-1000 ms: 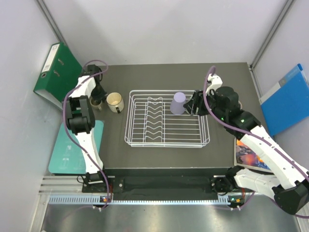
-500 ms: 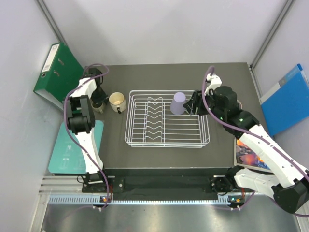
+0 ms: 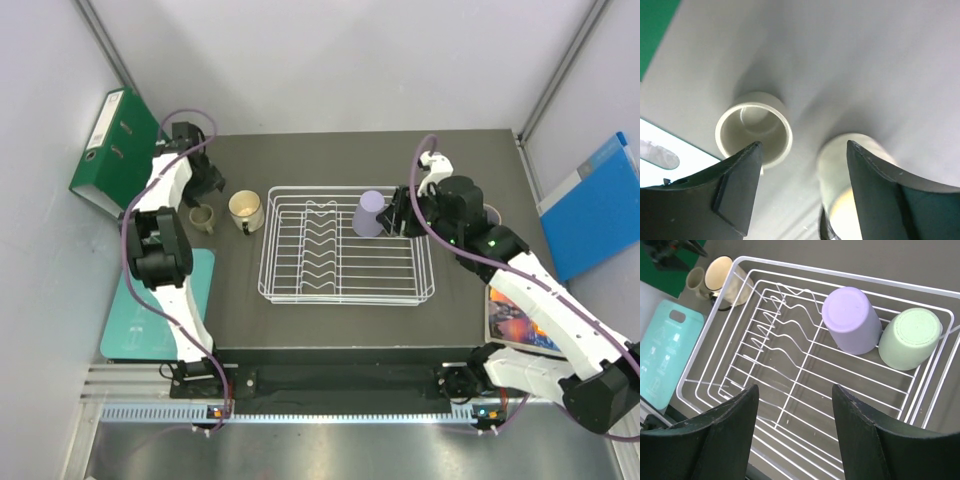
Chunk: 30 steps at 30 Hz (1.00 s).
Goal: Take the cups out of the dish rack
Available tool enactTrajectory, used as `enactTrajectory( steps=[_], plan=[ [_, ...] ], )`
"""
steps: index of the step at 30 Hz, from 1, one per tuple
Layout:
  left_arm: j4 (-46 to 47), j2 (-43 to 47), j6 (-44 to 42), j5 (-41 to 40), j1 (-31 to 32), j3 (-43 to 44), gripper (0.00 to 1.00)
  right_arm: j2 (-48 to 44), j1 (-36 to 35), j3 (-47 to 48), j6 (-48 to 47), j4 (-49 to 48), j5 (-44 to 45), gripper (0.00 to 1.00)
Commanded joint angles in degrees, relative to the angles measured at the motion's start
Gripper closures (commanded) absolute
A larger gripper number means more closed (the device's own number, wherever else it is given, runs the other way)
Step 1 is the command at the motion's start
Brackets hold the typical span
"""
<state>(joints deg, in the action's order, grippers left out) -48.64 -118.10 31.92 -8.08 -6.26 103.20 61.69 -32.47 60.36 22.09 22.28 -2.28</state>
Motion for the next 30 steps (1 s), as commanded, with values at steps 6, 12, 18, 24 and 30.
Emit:
enactTrajectory(
  steps=[6, 12, 18, 24, 30],
  plan=[
    [9.2, 16.7, 3.3, 6.0, 4.0, -1.1, 0.25, 4.3, -1.4, 1.0, -2.0, -1.5, 13.3, 0.39],
    [13.7, 26.6, 2.7, 2.9, 14.3, -9.0, 0.23, 12.8, -3.4, 7.7, -6.5, 1.8, 18.5, 0.32],
    [16.2, 35.6, 3.7, -0.1, 24.9, -18.2, 0.20, 19.1, -4.9, 12.7, -8.0, 0.1, 23.0, 0.23],
    [16.0, 41.0, 3.5, -4.5, 29.6, -24.8, 0.12, 25.0, -5.0, 17.1, -10.0, 0.0, 23.2, 0.21],
    [17.1, 45.8, 3.7, -3.7, 30.9, -30.5, 0.08, 29.7, -5.5, 18.7, -10.2, -1.5, 22.2, 0.20]
  ],
)
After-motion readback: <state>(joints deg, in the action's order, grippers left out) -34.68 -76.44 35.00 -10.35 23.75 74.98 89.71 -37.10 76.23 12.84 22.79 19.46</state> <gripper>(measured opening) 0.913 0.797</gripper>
